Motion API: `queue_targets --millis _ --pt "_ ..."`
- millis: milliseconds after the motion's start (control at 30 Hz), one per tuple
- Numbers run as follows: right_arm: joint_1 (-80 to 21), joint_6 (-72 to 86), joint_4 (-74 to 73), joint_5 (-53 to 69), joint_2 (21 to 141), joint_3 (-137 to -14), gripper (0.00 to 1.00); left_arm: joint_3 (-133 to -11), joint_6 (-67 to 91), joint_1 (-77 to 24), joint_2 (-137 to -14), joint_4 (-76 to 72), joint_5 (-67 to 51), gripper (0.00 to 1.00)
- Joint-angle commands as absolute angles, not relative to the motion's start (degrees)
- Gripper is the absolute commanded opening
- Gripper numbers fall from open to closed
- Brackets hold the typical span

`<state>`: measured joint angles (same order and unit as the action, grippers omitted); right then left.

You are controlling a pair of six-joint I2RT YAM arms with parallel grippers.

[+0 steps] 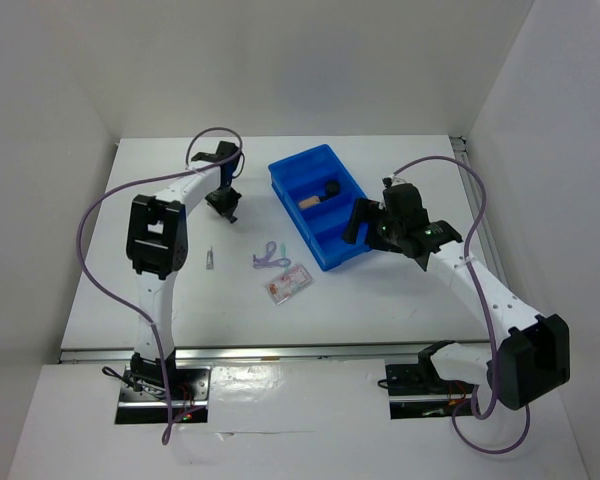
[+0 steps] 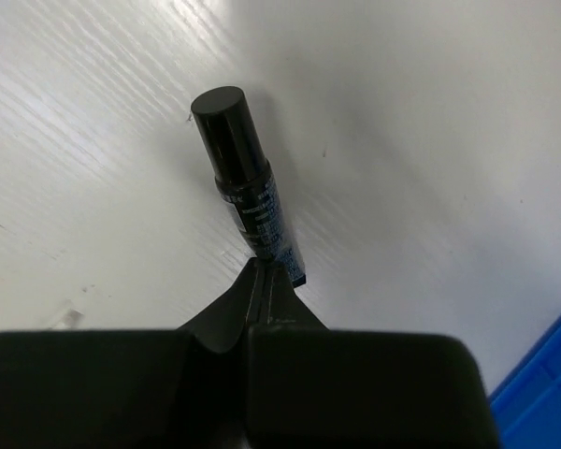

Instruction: Organize the makeup

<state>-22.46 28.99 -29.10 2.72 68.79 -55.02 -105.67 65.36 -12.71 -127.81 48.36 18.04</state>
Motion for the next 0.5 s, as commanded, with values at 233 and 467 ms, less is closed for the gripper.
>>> queue_targets --millis 233,467 --pt "-22.1 28.5 -26.3 3.3 69.2 -54.9 1.00 -115.8 37.3 -18.9 -120.4 44.0 16.7 0.00" --pt "-22.1 28.5 -26.8 2.6 69.2 -55.5 1.00 -131.0 20.8 -25.4 -129.4 40.8 12.5 0.00"
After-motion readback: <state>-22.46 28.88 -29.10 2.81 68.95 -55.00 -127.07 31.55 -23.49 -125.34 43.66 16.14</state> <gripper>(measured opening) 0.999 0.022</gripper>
